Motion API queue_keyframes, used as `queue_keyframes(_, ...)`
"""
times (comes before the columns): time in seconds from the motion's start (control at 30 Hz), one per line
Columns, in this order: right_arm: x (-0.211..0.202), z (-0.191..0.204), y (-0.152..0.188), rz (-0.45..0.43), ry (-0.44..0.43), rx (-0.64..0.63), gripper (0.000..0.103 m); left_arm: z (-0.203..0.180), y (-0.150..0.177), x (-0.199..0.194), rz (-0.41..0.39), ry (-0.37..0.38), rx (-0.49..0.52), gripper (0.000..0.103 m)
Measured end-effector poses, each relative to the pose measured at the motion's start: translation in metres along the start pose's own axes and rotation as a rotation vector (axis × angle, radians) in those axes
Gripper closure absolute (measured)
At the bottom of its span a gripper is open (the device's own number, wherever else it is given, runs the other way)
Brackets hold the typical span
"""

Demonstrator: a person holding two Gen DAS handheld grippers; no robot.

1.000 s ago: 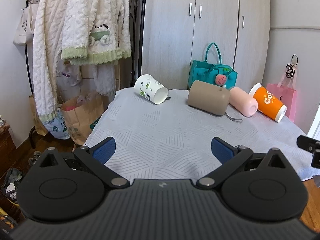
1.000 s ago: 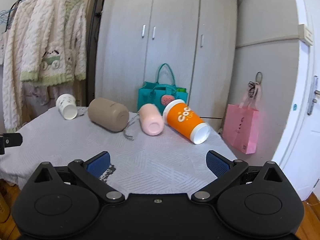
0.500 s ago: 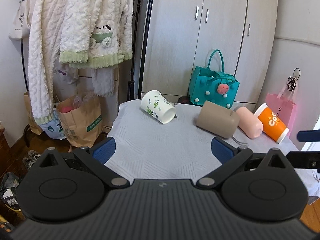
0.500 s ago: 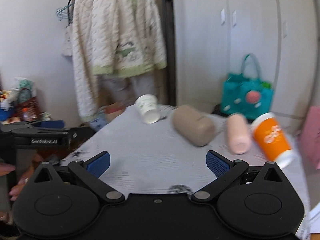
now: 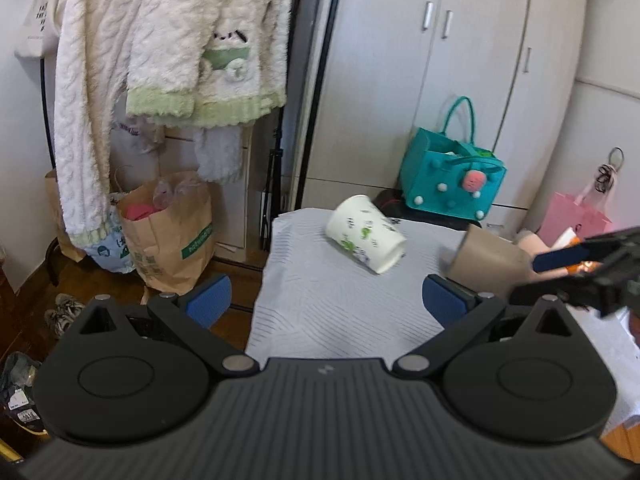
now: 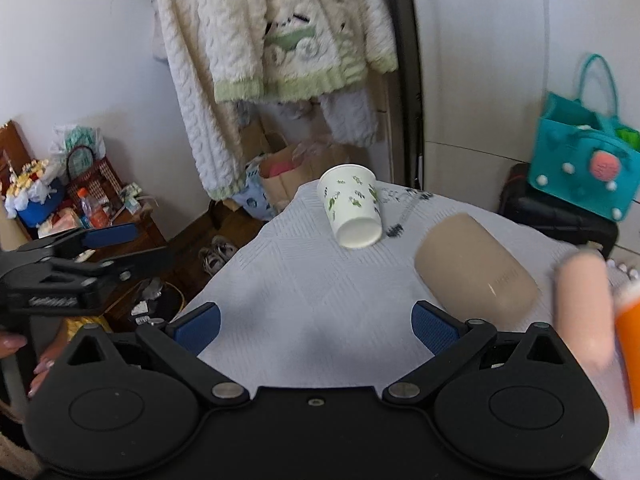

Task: Flip cup upright
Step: 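Move the right gripper to the white leaf-print paper cup and grasp its base, then lift the paper cup with the right gripper and rotate it mouth-up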

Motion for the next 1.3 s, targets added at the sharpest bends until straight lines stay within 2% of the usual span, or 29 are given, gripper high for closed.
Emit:
queue_keyframes(0.03, 0.007, -0.004, -0.005, 0.005, 0.003, -0.005, 0.003, 0.002, -0.001, 0.006, 0.010, 0.003, -0.006, 0.000)
queue_keyframes(0.07, 0.017, -0.010, -0.011, 0.003, 0.010, -0.007, 0.009, 0.003, -0.002, 0.012, 0.020, 0.011, -0.012, 0.000)
queue_keyframes(0.1, 0.025, -0.015, -0.015, 0.009, 0.006, -0.006, 0.012, 0.004, -0.003, 0.017, 0.032, 0.019, -0.019, 0.000)
queue_keyframes(0.17, 0.040, -0.022, -0.022, 0.015, 0.006, -0.018, 0.014, 0.003, -0.003, 0.028, 0.050, 0.037, -0.031, 0.000)
queue_keyframes(0.43, 0.080, -0.034, -0.036, 0.086, 0.034, -0.170, 0.013, -0.017, -0.014, 0.077, 0.129, 0.093, -0.034, 0.000)
queue_keyframes(0.5, 0.088, -0.038, -0.036, 0.103, 0.071, -0.198, 0.013, -0.015, -0.016, 0.086, 0.131, 0.077, -0.048, 0.000)
queue_keyframes(0.53, 0.093, -0.041, -0.036, 0.109, 0.087, -0.213, 0.013, -0.012, -0.017, 0.090, 0.121, 0.044, -0.054, 0.000)
queue_keyframes(0.6, 0.098, -0.041, -0.034, 0.114, 0.079, -0.246, 0.013, -0.009, -0.017, 0.095, 0.115, 0.011, -0.057, 0.000)
queue_keyframes(0.73, 0.108, -0.041, -0.040, 0.108, 0.055, -0.257, 0.012, -0.002, -0.018, 0.107, 0.149, 0.055, -0.093, 0.000)
queue_keyframes(0.87, 0.119, -0.043, -0.046, 0.108, 0.065, -0.275, 0.010, 0.004, -0.018, 0.114, 0.167, 0.060, -0.117, 0.000)
queue_keyframes(1.17, 0.133, -0.052, -0.058, 0.072, 0.070, -0.228, 0.011, 0.004, -0.015, 0.117, 0.185, 0.074, -0.127, 0.000)
queue_keyframes(1.23, 0.136, -0.053, -0.057, 0.080, 0.048, -0.198, 0.015, 0.004, -0.015, 0.117, 0.189, 0.078, -0.134, 0.000)
queue_keyframes(1.27, 0.138, -0.053, -0.057, 0.087, 0.041, -0.188, 0.024, 0.004, -0.015, 0.117, 0.190, 0.079, -0.139, 0.000)
queue_keyframes(1.3, 0.139, -0.053, -0.055, 0.093, 0.040, -0.183, 0.039, 0.004, -0.015, 0.116, 0.190, 0.077, -0.145, 0.000)
Point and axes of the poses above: each gripper's, at about its wrist camera, not at the fingertips, and x roughly the way its jaws point, z to its left, y to its underside, the point moved 7 cm from there along x, roughly the way its jaws point, and after that the axes turned 15 degrees about -y, right-handed, at the moved point
